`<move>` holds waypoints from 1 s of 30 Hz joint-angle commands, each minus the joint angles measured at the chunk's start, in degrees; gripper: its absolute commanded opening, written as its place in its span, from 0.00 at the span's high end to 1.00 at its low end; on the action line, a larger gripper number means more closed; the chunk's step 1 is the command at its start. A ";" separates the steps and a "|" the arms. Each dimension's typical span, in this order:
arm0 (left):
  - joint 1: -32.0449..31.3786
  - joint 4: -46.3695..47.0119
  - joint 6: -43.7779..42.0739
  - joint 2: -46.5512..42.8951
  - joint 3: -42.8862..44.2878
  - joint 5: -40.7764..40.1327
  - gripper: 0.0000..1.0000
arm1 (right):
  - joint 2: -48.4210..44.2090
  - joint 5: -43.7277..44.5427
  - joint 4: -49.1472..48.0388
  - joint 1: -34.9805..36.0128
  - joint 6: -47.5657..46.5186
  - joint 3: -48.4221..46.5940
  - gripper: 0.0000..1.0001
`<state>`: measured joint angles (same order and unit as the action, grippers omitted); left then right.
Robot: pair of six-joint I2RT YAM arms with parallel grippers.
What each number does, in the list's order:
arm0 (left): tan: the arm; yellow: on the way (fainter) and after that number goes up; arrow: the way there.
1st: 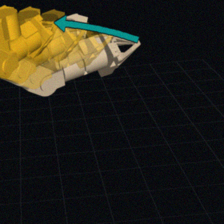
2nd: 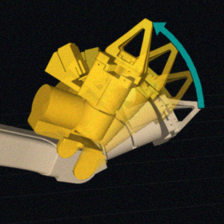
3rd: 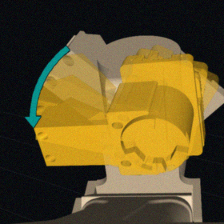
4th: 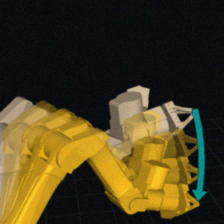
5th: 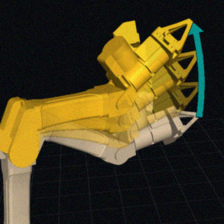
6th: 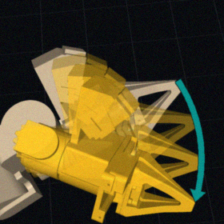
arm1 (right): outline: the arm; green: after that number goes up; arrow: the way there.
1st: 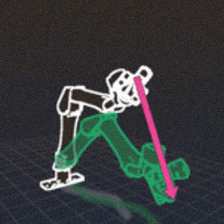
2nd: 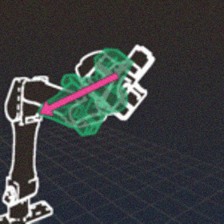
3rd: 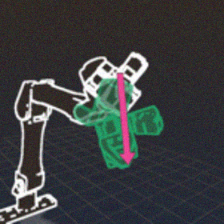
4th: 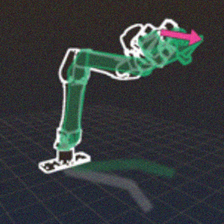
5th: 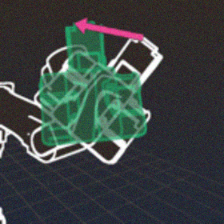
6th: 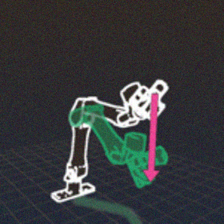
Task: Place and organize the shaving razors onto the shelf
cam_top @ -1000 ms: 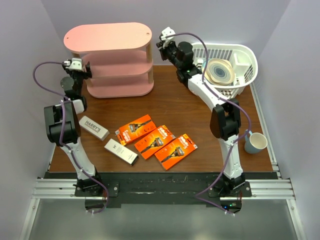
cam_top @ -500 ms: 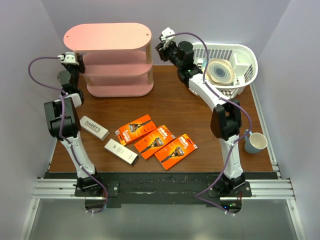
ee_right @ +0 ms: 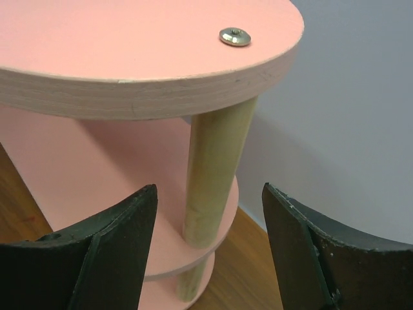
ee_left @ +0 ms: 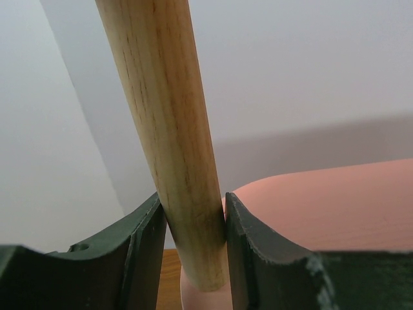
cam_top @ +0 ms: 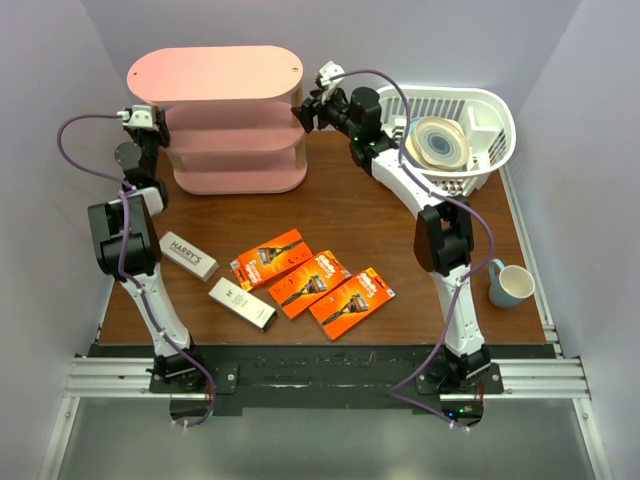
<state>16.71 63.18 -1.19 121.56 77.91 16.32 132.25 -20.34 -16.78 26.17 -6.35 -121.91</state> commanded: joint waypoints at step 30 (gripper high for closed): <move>-12.39 -10.79 -6.45 -19.07 -19.46 10.49 1.00 | -14.47 -1.90 -0.36 -8.06 -3.85 18.19 0.88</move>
<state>8.51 57.01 -4.71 104.64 60.10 19.75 124.57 -22.20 -16.05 19.66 -4.93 -107.61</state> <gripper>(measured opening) 0.431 0.383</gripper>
